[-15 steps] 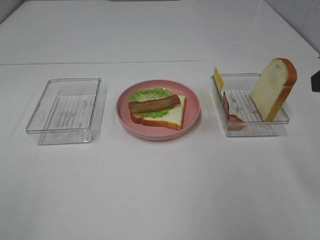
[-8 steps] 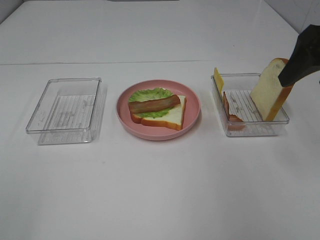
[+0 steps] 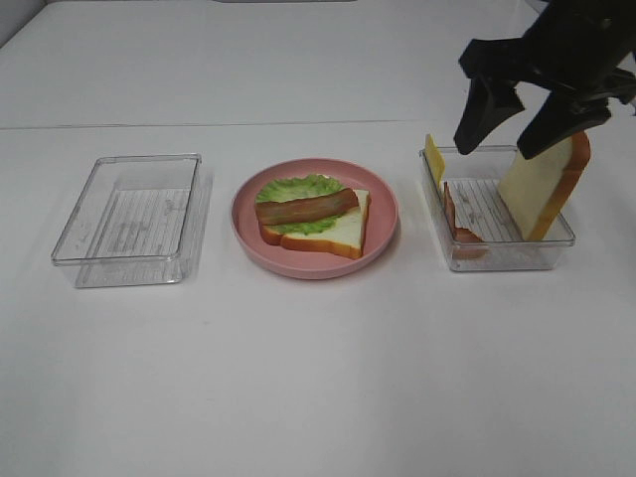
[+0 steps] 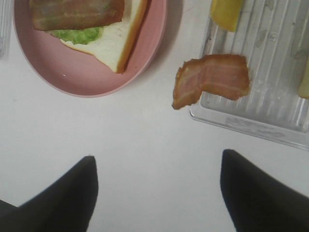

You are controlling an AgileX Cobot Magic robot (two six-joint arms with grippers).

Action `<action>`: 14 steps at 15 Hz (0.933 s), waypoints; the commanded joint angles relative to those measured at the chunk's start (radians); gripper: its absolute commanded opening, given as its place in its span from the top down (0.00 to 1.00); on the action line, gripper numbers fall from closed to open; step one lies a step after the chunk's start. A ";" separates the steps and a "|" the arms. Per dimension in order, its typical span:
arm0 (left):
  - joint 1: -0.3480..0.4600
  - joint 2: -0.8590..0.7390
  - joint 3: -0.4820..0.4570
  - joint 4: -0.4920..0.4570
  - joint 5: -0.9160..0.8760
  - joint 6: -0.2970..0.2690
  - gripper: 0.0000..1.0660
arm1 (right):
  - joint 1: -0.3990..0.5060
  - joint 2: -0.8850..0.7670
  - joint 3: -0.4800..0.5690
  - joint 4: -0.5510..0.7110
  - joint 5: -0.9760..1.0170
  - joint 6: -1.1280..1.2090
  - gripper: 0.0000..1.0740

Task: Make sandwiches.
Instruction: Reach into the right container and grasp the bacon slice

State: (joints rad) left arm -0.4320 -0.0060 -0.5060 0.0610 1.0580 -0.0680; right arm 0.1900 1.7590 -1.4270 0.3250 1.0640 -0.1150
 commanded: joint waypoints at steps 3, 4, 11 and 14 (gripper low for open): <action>0.000 -0.021 0.005 -0.007 -0.011 -0.008 0.21 | 0.020 0.190 -0.168 -0.028 0.085 0.086 0.40; 0.000 -0.021 0.005 -0.007 -0.011 -0.008 0.21 | 0.020 0.223 -0.194 -0.027 0.095 0.086 0.41; 0.000 -0.021 0.005 -0.005 -0.011 -0.008 0.21 | 0.020 0.358 -0.233 -0.068 0.083 0.109 0.46; 0.000 -0.021 0.005 -0.005 -0.011 -0.008 0.21 | 0.020 0.369 -0.233 -0.053 0.051 0.109 0.51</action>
State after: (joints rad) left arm -0.4320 -0.0060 -0.5060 0.0610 1.0580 -0.0680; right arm 0.2100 2.1250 -1.6530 0.2700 1.1170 -0.0090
